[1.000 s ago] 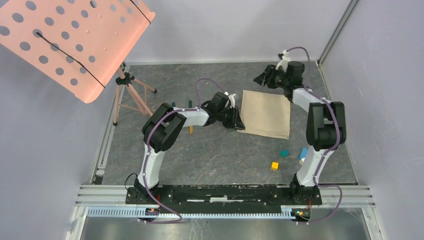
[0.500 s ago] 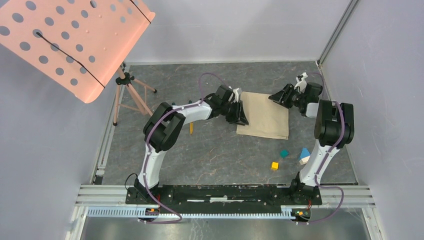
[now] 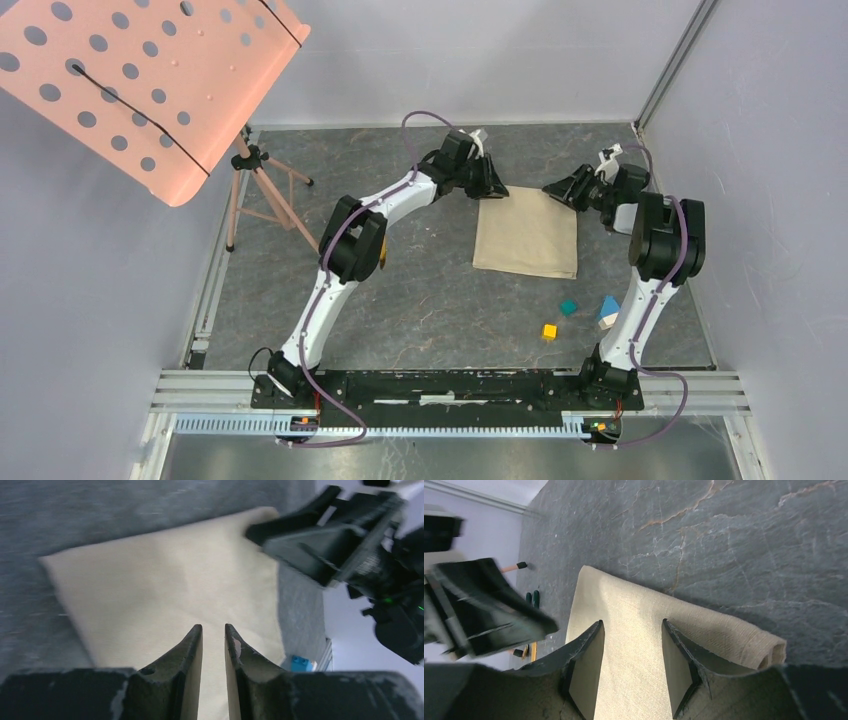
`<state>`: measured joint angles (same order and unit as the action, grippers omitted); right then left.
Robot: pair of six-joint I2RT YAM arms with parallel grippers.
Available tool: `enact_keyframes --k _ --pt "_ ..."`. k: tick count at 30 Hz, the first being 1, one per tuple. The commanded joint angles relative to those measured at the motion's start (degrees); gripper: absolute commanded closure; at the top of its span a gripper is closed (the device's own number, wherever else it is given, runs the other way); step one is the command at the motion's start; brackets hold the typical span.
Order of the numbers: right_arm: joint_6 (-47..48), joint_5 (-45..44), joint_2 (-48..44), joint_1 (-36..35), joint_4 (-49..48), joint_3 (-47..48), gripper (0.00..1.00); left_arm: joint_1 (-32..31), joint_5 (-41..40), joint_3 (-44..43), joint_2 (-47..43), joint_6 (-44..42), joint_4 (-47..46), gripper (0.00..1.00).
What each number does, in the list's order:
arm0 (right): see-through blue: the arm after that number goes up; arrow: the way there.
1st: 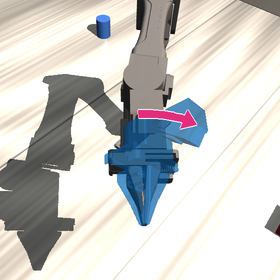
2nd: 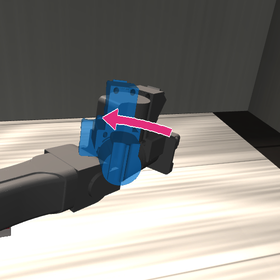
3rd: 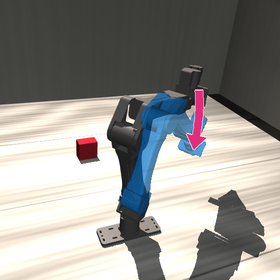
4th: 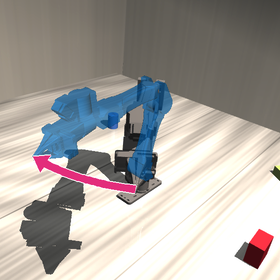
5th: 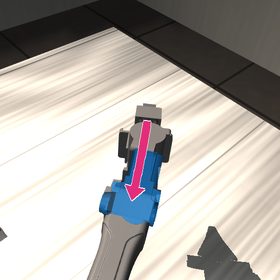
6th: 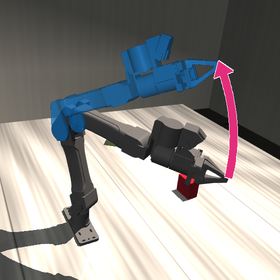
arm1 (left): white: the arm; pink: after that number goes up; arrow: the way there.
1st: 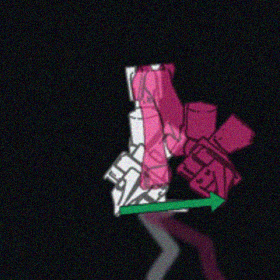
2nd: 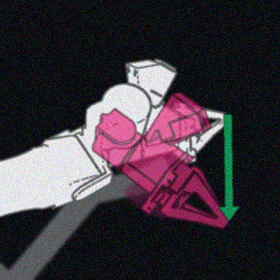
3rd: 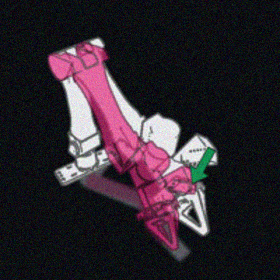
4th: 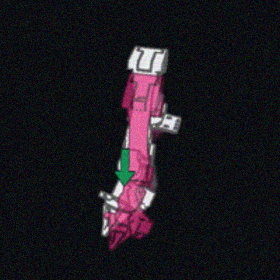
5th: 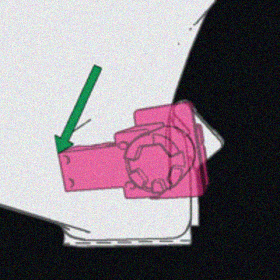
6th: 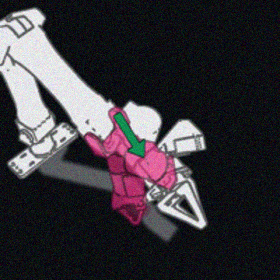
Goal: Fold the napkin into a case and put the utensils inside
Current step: Smooth out the square-folded napkin at the center of the board.
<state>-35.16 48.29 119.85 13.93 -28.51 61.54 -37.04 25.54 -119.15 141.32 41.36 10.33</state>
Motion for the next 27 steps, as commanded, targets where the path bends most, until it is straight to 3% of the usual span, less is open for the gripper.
enact_keyframes --k 1,6,10,15,22,27 --pt "-0.9 2.3 2.1 0.3 -4.1 2.8 0.48 3.2 1.7 -1.1 4.9 5.8 -2.1 0.7" --pt "-3.1 3.9 4.3 0.5 -7.2 3.4 0.48 4.0 4.0 -0.5 7.5 6.2 -9.0 0.68" --pt "0.5 1.4 3.5 1.7 -3.3 2.6 0.49 4.8 0.0 0.2 8.6 9.3 -6.1 0.69" --pt "8.1 -3.7 3.4 6.0 4.1 2.8 0.46 5.7 -1.3 10.1 5.5 14.8 -10.0 0.75" --pt "11.8 -5.5 3.1 9.5 10.4 5.3 0.45 6.3 0.5 12.4 4.6 11.3 -8.3 0.75" --pt "17.2 -12.3 -4.2 9.0 22.1 5.6 0.45 6.4 1.2 10.1 1.3 6.6 -4.4 0.71"
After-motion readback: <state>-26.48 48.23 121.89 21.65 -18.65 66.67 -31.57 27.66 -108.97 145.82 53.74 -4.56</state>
